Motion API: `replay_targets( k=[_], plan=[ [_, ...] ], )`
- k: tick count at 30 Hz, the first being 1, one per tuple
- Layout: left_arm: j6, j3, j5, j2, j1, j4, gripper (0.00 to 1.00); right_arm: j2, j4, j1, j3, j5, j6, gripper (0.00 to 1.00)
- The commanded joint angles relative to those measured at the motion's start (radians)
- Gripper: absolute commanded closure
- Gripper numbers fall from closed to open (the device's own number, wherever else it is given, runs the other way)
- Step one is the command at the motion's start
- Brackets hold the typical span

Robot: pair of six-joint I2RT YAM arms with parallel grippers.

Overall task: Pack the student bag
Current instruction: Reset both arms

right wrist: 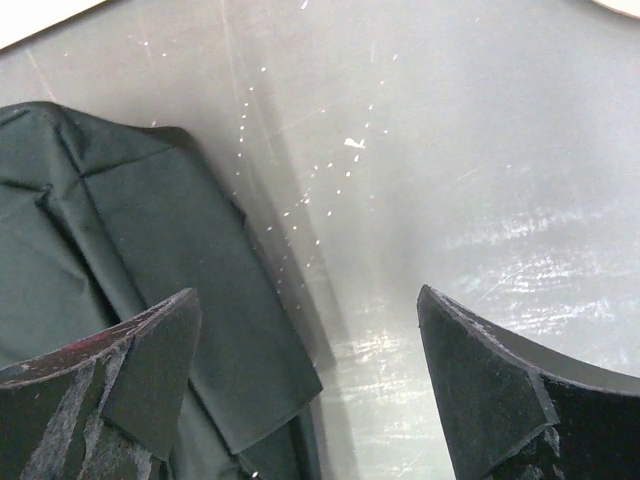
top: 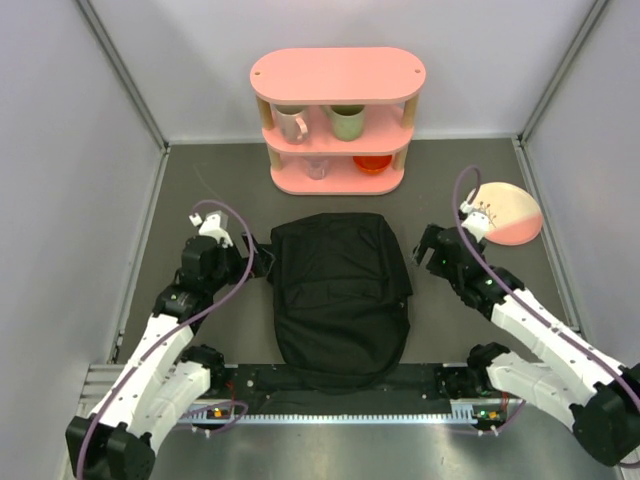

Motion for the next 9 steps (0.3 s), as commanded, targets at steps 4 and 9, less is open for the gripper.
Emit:
replay_targets(
  k=[4, 9],
  plan=[
    [-0.013, 0.046, -0.187, -0.037, 0.004, -0.025, 0.01, 0.039, 0.072, -0.232, 0.043, -0.223, -0.210, 0.12],
    [-0.022, 0.048, -0.251, -0.045, 0.004, 0.004, 0.01, 0.095, 0.119, -0.301, 0.062, -0.286, -0.290, 0.11]
  ],
)
